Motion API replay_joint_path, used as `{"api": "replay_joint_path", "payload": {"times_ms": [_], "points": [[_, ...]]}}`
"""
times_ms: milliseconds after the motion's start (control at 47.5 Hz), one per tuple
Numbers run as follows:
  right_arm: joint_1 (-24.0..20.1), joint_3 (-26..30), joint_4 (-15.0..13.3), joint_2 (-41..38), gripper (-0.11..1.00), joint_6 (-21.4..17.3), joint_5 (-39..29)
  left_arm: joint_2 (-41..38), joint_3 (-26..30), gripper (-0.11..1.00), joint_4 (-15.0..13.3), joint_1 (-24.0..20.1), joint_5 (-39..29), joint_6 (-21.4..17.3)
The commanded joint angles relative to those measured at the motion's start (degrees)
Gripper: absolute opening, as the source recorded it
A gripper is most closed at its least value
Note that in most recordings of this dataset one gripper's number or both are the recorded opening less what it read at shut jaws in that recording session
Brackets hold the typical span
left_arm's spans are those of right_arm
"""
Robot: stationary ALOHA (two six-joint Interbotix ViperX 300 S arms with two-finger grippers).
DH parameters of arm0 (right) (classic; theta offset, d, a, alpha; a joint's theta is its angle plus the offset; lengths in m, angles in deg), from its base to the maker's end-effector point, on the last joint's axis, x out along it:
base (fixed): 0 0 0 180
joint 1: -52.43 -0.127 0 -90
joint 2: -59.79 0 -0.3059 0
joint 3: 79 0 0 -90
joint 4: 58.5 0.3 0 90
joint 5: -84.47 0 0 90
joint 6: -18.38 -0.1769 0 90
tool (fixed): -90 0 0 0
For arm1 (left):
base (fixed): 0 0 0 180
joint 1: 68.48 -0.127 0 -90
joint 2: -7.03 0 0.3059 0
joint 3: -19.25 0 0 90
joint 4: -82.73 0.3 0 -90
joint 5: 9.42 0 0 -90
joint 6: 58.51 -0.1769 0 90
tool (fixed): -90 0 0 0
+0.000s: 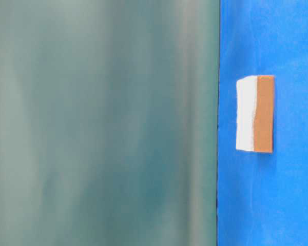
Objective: Hand over the sponge with the left arm and wipe it with the right arm.
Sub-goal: 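Move the left gripper to the white-and-tan sponge and close on it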
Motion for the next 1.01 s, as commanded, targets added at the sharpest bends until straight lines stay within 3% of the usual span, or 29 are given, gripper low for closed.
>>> {"api": "replay_joint_path", "payload": {"times_ms": [0, 168, 568, 673, 884, 989], "points": [[0.18, 1.05, 0.18, -0.7, 0.0, 0.09, 0.35, -0.79, 1.23, 0.0, -0.97, -0.53, 0.09, -0.79], [0.44, 1.23, 0.09, -0.97, 0.0, 0.44, 0.09, -2.46, 1.67, 0.0, -1.05, -1.49, 0.35, -2.72], [1.05, 1.32, 0.09, -0.97, 0.0, 0.53, 0.09, -14.59, 3.69, 0.02, -1.05, -11.43, 5.45, -4.66], [1.05, 1.14, 0.09, -1.23, 0.0, 0.44, 0.09, -19.07, 5.36, 0.22, -1.14, -12.57, 6.15, -5.45], [1.05, 1.05, 0.09, -2.11, 0.0, 0.44, 0.09, -30.5, 11.07, 0.83, -1.14, -14.59, 7.56, -8.0], [1.05, 1.05, 0.09, -2.11, 0.0, 0.44, 0.09, -36.65, 14.59, 0.94, -1.05, -15.21, 7.47, -10.02]]}}
